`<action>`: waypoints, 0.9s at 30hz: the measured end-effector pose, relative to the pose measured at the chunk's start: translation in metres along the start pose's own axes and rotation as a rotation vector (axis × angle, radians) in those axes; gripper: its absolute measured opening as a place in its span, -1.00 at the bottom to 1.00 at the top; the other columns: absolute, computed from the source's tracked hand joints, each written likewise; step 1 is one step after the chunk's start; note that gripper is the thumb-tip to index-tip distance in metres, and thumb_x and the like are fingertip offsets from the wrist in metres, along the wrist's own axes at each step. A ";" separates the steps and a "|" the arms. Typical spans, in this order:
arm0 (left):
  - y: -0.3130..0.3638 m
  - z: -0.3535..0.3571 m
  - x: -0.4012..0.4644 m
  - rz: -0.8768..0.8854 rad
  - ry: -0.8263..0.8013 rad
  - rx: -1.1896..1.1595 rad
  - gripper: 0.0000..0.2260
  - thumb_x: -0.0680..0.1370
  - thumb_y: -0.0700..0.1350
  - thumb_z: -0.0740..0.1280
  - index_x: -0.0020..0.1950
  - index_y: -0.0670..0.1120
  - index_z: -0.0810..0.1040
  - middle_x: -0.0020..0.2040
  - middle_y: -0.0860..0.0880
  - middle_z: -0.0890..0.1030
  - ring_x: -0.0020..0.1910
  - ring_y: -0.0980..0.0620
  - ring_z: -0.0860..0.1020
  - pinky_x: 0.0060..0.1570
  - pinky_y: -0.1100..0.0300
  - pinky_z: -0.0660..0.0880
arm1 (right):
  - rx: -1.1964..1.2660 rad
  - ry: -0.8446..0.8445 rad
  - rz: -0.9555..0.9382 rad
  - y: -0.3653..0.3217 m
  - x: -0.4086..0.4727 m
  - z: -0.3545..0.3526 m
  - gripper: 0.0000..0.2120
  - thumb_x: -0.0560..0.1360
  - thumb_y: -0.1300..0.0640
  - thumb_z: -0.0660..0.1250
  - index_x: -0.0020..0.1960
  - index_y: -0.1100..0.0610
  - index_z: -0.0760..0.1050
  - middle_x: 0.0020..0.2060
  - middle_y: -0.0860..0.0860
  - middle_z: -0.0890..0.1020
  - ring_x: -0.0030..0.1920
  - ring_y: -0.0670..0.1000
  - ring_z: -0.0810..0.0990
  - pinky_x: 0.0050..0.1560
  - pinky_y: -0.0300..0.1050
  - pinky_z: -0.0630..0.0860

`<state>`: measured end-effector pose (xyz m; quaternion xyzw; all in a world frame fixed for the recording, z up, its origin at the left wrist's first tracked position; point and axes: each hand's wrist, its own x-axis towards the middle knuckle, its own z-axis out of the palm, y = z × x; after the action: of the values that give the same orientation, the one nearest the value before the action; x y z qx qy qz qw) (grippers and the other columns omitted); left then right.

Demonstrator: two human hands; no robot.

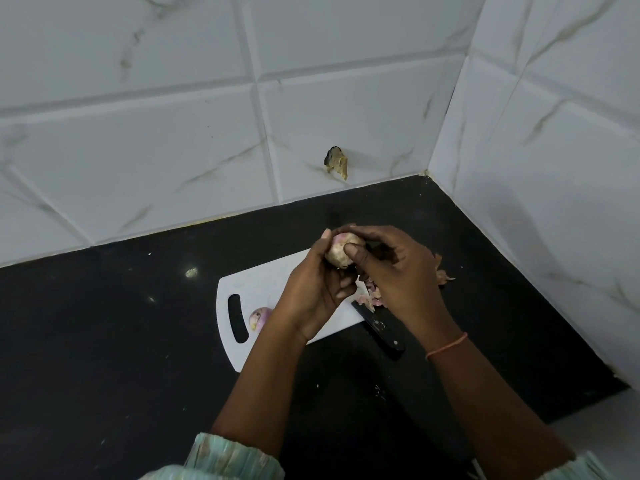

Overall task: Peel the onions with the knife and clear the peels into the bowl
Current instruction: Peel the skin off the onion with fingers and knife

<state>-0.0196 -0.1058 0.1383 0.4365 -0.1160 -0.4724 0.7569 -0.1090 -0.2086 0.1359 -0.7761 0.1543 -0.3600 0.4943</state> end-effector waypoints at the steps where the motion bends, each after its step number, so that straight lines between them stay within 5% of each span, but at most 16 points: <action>1: 0.000 0.000 0.000 0.002 0.005 0.012 -0.62 0.63 0.13 0.15 0.16 -0.16 0.54 -0.16 -0.12 0.49 -0.41 0.09 0.31 -0.47 0.28 0.24 | 0.004 0.004 -0.005 0.001 0.000 0.000 -0.77 0.50 0.18 0.44 0.15 0.15 0.63 0.03 -0.05 0.67 0.07 -0.08 0.65 0.06 -0.22 0.58; 7: -0.001 0.005 0.001 -0.008 0.073 -0.009 -0.53 0.54 0.21 0.21 0.16 -0.17 0.52 -0.21 -0.10 0.48 -0.46 0.12 0.31 -0.55 0.33 0.24 | 0.111 0.125 0.139 0.000 0.006 0.001 -0.92 0.55 0.26 0.36 0.00 0.17 0.63 -0.17 0.00 0.70 -0.25 -0.07 0.67 -0.29 -0.29 0.57; 12: 0.001 0.005 0.002 -0.009 0.216 0.072 -0.57 0.58 0.24 0.23 -0.01 -0.12 0.61 -0.37 0.00 0.53 -0.52 0.15 0.33 -0.56 0.34 0.29 | 0.025 -0.131 0.053 0.001 0.002 -0.002 -0.68 0.47 0.17 0.47 0.22 0.05 0.58 0.09 -0.05 0.63 0.02 -0.05 0.62 -0.04 -0.25 0.57; 15: 0.000 0.005 0.001 0.001 0.205 0.208 -0.48 0.61 0.27 0.14 0.07 -0.15 0.61 -0.31 -0.05 0.60 -0.47 0.10 0.43 -0.44 0.27 0.38 | 0.003 -0.063 0.028 0.002 0.001 0.001 -0.70 0.47 0.17 0.47 0.19 0.04 0.60 0.07 -0.06 0.63 0.06 -0.06 0.62 0.02 -0.23 0.57; 23: 0.005 0.002 -0.004 0.100 -0.009 0.177 -0.65 0.69 -0.20 0.09 0.44 -0.05 0.45 0.00 -0.16 0.61 -0.26 -0.02 0.56 -0.28 0.18 0.51 | 0.129 0.213 0.238 -0.002 0.008 -0.004 -0.97 0.53 0.22 0.39 -0.06 0.11 0.58 -0.17 -0.08 0.66 -0.14 -0.20 0.64 -0.17 -0.31 0.58; 27: 0.005 0.001 -0.007 0.157 -0.071 0.210 -0.64 0.67 -0.21 0.18 0.47 -0.05 0.44 0.06 -0.13 0.63 -0.22 0.01 0.56 -0.22 0.21 0.53 | 0.140 0.211 0.260 -0.011 0.009 -0.008 -0.98 0.55 0.25 0.36 -0.03 0.19 0.56 -0.24 -0.08 0.63 -0.29 -0.25 0.63 -0.33 -0.39 0.53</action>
<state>-0.0207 -0.0996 0.1448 0.4859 -0.2253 -0.4120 0.7371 -0.1097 -0.2147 0.1510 -0.6711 0.2790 -0.3825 0.5706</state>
